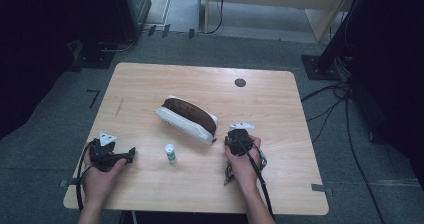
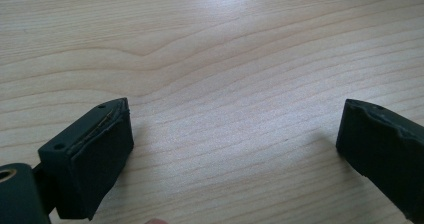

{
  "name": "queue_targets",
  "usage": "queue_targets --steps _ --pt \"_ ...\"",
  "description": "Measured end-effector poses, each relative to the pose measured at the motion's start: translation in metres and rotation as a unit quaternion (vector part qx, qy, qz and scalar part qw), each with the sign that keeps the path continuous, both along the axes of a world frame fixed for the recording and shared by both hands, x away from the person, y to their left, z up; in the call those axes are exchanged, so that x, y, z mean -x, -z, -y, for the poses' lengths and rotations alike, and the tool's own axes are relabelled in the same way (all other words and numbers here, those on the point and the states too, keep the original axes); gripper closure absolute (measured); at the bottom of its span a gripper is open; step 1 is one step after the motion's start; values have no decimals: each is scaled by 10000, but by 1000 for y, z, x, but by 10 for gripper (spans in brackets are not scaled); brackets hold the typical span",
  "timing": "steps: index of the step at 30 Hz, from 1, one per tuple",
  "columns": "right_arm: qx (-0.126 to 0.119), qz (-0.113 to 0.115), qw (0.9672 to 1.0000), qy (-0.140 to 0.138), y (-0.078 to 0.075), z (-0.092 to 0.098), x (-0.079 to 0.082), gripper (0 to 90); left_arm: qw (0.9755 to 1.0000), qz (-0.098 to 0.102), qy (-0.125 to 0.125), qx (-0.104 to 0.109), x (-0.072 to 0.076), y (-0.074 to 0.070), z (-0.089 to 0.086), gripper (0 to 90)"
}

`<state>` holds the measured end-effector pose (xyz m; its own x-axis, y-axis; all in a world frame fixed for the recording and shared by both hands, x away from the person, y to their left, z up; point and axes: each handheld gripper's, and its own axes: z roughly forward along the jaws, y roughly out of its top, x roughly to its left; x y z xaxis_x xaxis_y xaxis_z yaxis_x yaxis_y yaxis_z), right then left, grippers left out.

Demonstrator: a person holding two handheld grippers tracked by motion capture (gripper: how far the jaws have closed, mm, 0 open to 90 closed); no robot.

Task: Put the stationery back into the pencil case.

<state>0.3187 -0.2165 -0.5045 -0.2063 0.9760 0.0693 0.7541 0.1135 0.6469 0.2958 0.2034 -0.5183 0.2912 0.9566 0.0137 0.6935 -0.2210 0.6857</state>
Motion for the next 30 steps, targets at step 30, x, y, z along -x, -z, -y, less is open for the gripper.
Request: queue_targets --steps 30 --pt "-584 296 9933 -952 -10 80 10 728 10000 5 -7 5 0 0 0 18"
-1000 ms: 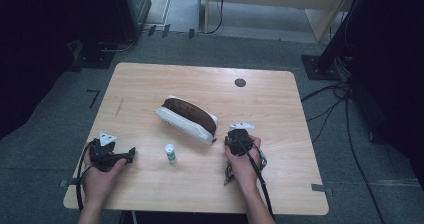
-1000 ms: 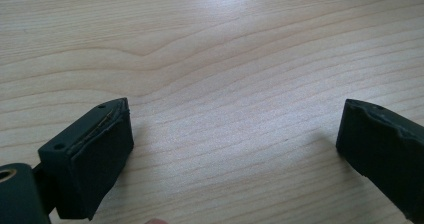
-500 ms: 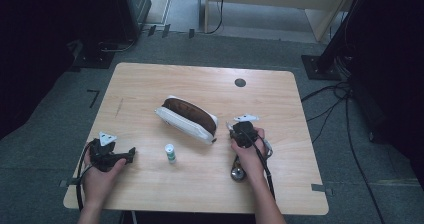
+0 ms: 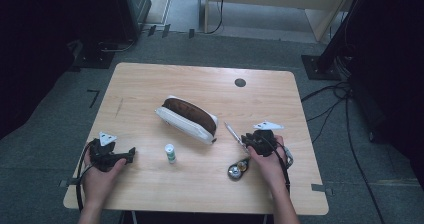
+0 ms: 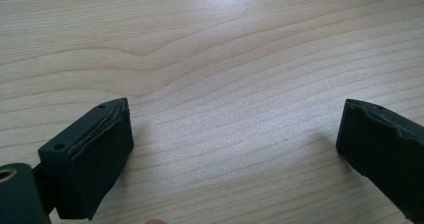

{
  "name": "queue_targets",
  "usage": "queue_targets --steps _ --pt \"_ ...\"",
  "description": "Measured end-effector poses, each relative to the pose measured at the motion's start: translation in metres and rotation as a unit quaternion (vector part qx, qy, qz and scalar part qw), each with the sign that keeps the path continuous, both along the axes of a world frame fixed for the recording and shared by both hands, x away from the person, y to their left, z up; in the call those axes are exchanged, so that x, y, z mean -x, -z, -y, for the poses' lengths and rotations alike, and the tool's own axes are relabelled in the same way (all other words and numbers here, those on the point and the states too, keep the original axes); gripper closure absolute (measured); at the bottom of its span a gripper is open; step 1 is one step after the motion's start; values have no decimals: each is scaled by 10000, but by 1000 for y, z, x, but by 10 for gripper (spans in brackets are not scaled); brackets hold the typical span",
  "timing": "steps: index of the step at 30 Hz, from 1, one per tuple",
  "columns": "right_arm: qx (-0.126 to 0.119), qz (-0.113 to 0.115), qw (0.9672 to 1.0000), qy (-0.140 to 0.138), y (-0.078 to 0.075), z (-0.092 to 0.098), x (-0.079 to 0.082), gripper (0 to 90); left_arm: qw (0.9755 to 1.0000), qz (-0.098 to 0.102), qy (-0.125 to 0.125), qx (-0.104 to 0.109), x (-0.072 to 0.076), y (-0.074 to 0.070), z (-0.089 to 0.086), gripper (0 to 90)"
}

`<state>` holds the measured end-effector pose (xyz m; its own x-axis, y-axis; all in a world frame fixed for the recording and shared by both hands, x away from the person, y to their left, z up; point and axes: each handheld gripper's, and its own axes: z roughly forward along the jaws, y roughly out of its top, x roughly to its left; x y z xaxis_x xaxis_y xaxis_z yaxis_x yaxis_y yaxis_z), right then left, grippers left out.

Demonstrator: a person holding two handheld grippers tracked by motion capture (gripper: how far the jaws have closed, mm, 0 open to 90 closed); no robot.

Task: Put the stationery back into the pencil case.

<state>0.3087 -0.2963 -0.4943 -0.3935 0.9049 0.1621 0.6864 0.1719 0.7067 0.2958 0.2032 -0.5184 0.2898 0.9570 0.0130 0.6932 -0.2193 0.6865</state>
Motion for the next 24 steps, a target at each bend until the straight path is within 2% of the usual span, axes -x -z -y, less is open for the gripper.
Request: queue_targets --steps 4,6,11,13,18,24 --pt "-77 -114 9999 17 5 6 2 721 10000 -1 0 -1 0 0 0 18" --pt "-181 -164 9997 7 7 7 2 720 10000 -1 0 -1 0 0 0 18" --pt "-260 -244 9993 -62 11 4 -2 735 10000 -1 0 -1 0 0 0 18" --pt "-167 -289 9994 -67 12 2 -2 737 10000 -1 0 0 0 0 0 18" --pt "-162 -312 9993 -147 17 -1 -1 758 10000 -1 1 0 0 0 0 18" --pt "237 -110 9993 -261 15 -9 4 769 10000 -1 0 0 0 0 0 18"
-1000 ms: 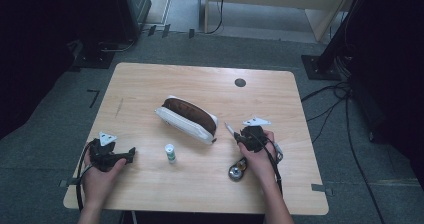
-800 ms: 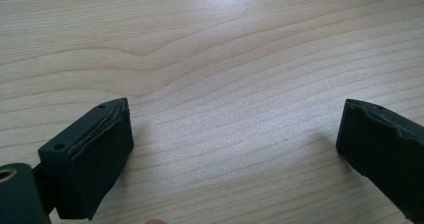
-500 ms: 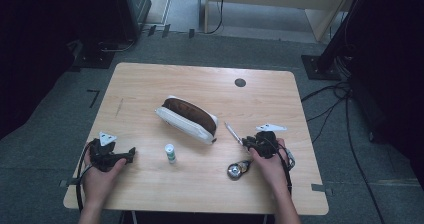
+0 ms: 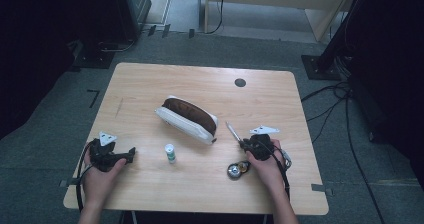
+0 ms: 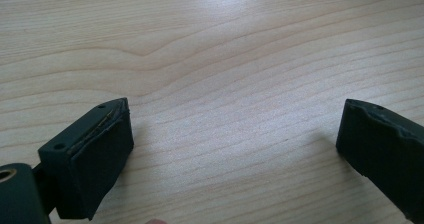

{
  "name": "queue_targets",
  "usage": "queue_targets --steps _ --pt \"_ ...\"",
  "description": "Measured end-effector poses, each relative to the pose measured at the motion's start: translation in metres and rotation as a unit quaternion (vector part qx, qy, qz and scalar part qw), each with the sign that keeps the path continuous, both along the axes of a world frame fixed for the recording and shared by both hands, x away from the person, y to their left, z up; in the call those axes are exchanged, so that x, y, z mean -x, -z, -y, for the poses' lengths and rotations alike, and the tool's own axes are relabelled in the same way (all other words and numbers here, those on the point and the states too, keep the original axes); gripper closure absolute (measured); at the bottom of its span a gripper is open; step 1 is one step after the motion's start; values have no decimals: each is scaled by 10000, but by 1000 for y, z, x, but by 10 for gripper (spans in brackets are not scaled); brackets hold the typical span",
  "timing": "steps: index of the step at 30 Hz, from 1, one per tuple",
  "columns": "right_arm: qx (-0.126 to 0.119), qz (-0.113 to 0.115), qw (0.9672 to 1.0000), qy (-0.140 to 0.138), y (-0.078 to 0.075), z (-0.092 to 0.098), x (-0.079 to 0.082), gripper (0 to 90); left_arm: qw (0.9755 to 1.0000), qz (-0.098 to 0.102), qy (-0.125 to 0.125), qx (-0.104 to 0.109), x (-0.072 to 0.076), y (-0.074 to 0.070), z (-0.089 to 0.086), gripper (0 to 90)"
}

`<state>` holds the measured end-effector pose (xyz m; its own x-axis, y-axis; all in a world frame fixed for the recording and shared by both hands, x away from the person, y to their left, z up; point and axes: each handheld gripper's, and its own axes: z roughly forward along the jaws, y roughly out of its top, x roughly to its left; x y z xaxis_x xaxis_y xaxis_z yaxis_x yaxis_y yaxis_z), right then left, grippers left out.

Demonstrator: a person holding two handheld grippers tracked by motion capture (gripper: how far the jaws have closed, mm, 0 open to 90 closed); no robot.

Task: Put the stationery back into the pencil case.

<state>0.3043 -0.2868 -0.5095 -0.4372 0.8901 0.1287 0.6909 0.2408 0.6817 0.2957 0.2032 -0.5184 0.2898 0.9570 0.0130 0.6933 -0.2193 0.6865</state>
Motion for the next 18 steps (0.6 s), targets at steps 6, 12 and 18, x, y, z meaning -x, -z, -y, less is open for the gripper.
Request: queue_targets --steps 6,12,18 --pt "4 102 9999 -11 0 -2 3 770 10000 0 1 0 0 0 0 18" --pt "-36 149 9999 -6 -1 -1 3 771 10000 -1 1 -1 0 0 0 18" --pt "-51 222 9997 3 -1 1 4 772 10000 -1 0 0 0 0 0 18"
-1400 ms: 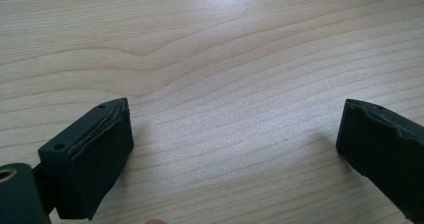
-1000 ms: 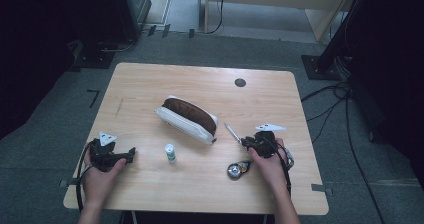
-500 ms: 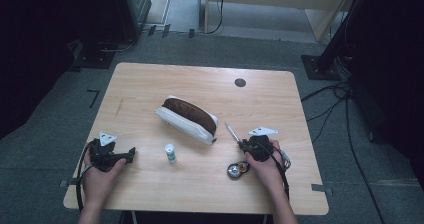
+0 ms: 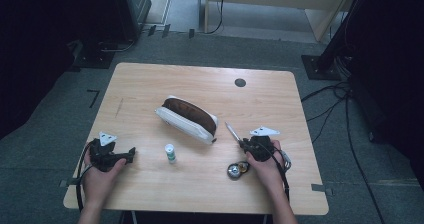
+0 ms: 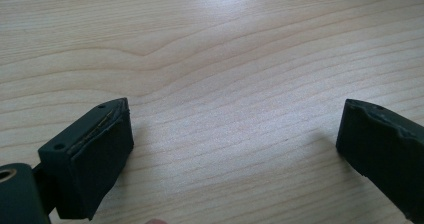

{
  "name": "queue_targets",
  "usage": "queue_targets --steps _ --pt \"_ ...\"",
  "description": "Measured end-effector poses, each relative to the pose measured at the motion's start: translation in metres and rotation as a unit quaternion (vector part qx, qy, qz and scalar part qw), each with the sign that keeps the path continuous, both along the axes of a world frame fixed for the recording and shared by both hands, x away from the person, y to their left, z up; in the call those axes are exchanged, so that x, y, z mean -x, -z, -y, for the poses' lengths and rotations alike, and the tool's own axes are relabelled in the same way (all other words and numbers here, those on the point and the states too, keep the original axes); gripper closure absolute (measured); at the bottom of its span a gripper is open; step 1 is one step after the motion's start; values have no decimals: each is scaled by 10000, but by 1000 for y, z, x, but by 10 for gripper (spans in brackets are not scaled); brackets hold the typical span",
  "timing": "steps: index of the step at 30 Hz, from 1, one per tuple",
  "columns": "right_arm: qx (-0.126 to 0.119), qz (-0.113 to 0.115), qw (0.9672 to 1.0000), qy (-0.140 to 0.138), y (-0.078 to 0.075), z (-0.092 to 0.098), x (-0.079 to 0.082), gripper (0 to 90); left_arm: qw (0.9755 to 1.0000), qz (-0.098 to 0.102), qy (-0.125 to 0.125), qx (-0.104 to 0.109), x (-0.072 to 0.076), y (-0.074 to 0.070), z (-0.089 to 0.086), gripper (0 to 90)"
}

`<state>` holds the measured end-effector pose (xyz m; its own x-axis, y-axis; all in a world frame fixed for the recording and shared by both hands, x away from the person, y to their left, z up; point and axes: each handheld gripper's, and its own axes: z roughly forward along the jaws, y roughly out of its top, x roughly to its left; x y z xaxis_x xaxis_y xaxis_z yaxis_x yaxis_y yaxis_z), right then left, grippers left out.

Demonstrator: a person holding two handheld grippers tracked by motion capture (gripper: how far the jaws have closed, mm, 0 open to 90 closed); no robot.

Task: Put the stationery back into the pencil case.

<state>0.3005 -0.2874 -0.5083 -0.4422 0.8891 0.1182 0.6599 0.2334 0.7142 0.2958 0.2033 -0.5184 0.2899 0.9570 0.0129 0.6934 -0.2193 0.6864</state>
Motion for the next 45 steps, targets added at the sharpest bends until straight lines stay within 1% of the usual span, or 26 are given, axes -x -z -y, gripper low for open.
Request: queue_targets --steps 2,4,7,12,18,19,22,23,27,28,33,35,38,42,45 --pt "-48 45 10000 21 -2 1 1 772 10000 0 1 1 0 0 0 18" --pt "-40 101 9999 25 -4 1 0 772 10000 -1 1 -2 0 0 0 18" --pt "-10 64 10000 19 -5 0 0 772 10000 -1 2 -1 0 0 0 18" --pt "81 -38 10000 -20 1 0 -2 770 10000 0 2 -2 0 0 0 18" --pt "104 -48 9999 -47 4 0 -1 764 10000 -4 5 -5 0 0 0 18" --pt "115 -79 9999 -64 4 -1 -2 759 10000 -3 5 -5 0 0 0 18" --pt "192 -64 9998 -57 3 -2 -3 710 10000 -4 5 -5 0 0 0 18" --pt "193 -75 9998 -62 3 -3 -4 710 10000 -5 6 -7 0 0 0 18" --pt "201 -49 9998 -71 2 -8 -8 718 10000 -1 3 -3 0 0 0 18" --pt "226 -98 9997 -71 3 -9 -10 718 10000 0 1 -1 0 0 0 18" --pt "410 -100 9990 -171 1 -18 -19 738 10000 -3 5 -4 0 0 0 18" --pt "373 -59 9992 -130 2 -19 -21 757 10000 -3 5 -5 0 0 0 18" --pt "361 -30 9993 -81 3 -19 -22 778 10000 -3 6 -4 0 0 0 18" --pt "498 19 9987 -77 2 -21 -20 790 10000 -4 7 -4 0 0 0 18" --pt "348 105 9993 13 -1 -18 -19 804 10000 -3 6 -3 0 0 0 18"
